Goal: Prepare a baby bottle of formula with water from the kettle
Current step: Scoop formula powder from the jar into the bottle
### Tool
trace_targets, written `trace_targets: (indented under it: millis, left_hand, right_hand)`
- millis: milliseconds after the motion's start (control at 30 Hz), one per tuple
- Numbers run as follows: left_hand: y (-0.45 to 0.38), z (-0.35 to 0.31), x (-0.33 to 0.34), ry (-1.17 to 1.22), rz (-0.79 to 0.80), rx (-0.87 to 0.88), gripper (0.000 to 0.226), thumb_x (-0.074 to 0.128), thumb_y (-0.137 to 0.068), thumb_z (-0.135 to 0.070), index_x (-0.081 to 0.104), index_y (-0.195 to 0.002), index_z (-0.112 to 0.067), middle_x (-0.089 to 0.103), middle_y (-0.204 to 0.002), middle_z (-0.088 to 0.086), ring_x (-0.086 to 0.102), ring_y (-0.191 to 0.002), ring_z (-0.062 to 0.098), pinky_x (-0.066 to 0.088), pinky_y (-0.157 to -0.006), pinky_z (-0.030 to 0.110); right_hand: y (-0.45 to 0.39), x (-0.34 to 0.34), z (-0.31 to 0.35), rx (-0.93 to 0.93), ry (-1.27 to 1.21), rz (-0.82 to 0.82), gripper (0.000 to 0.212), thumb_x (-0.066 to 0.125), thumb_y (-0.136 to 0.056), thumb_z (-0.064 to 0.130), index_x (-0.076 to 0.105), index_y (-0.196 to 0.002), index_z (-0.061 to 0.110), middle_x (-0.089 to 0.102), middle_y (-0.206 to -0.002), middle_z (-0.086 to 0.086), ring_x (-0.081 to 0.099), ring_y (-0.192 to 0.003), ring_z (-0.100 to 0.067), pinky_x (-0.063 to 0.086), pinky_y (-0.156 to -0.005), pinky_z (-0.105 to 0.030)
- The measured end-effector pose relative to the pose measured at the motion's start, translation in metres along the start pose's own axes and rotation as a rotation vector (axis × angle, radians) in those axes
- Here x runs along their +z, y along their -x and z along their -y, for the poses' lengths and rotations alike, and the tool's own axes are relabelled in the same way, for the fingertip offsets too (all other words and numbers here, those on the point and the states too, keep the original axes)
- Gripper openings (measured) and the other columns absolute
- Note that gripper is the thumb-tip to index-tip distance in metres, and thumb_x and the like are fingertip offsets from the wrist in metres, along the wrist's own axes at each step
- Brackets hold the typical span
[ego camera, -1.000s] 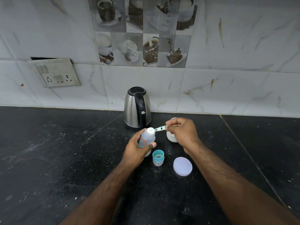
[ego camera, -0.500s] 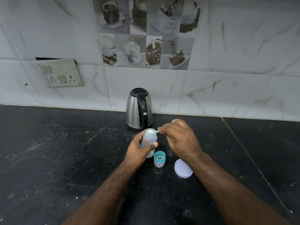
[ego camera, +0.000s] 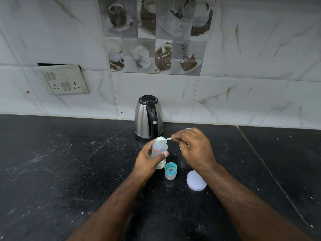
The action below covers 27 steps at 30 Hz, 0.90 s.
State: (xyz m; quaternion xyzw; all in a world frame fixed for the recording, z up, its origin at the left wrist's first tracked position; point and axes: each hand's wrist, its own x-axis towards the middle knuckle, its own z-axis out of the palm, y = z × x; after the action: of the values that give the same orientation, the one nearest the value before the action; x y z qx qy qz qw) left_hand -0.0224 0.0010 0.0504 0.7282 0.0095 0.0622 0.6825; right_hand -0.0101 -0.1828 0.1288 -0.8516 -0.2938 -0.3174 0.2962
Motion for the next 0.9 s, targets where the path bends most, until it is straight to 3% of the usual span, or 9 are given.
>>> trace_targets:
  millis: [133, 300, 467, 733, 833, 900]
  left_hand:
    - [0.000, -0.002, 0.001, 0.029, 0.005, 0.001, 0.052, 0.082, -0.088, -0.016, 0.062, -0.136, -0.022, 0.075, -0.120, -0.003, 0.071, -0.112, 0.015, 0.057, -0.095, 0.029]
    - [0.001, -0.004, -0.001, 0.015, 0.006, -0.010, 0.055, 0.082, -0.088, -0.020, 0.061, -0.138, -0.026, 0.074, -0.121, -0.007, 0.070, -0.110, 0.007, 0.055, -0.083, 0.016]
    - [0.001, -0.004, -0.001, 0.015, 0.010, -0.028, 0.054, 0.082, -0.087, -0.021, 0.060, -0.136, -0.029, 0.073, -0.120, -0.009, 0.070, -0.108, 0.003, 0.054, -0.081, 0.013]
    - [-0.001, 0.000, 0.002, 0.040, 0.005, -0.028, 0.055, 0.083, -0.087, -0.018, 0.061, -0.136, -0.026, 0.075, -0.119, -0.006, 0.071, -0.111, 0.011, 0.055, -0.090, 0.022]
    - [-0.003, 0.003, 0.001, 0.028, 0.002, -0.027, 0.054, 0.084, -0.085, -0.020, 0.062, -0.134, -0.030, 0.076, -0.118, -0.009, 0.071, -0.110, 0.009, 0.056, -0.093, 0.027]
    - [-0.005, 0.004, 0.001, 0.024, 0.005, -0.034, 0.060, 0.085, -0.085, -0.023, 0.060, -0.139, -0.027, 0.074, -0.123, -0.008, 0.070, -0.114, 0.009, 0.055, -0.099, 0.032]
  right_hand:
    - [-0.002, 0.000, 0.001, 0.028, 0.010, 0.011, 0.021, 0.077, -0.081, -0.007, 0.079, -0.090, 0.012, 0.076, -0.083, 0.004, 0.062, -0.078, -0.024, 0.055, -0.067, -0.041]
    - [-0.003, 0.001, 0.000, 0.067, 0.002, 0.003, 0.021, 0.076, -0.083, -0.005, 0.080, -0.090, 0.014, 0.076, -0.083, 0.006, 0.061, -0.078, -0.021, 0.055, -0.067, -0.041]
    - [-0.005, 0.001, -0.001, 0.114, -0.025, 0.019, 0.021, 0.076, -0.084, -0.002, 0.080, -0.092, 0.017, 0.076, -0.084, 0.007, 0.060, -0.080, -0.018, 0.055, -0.068, -0.040]
    - [-0.007, 0.006, -0.006, 0.208, -0.025, 0.061, 0.017, 0.076, -0.087, 0.004, 0.081, -0.093, 0.019, 0.076, -0.086, 0.009, 0.061, -0.084, -0.015, 0.053, -0.074, -0.036]
    - [-0.008, 0.006, -0.011, 0.363, -0.126, 0.063, 0.016, 0.076, -0.089, 0.011, 0.081, -0.094, 0.025, 0.072, -0.085, 0.020, 0.061, -0.085, -0.003, 0.048, -0.078, -0.018]
    - [-0.010, 0.007, -0.015, 0.489, -0.235, 0.051, 0.016, 0.077, -0.089, 0.014, 0.080, -0.091, 0.030, 0.073, -0.085, 0.021, 0.063, -0.080, 0.003, 0.044, -0.070, -0.007]
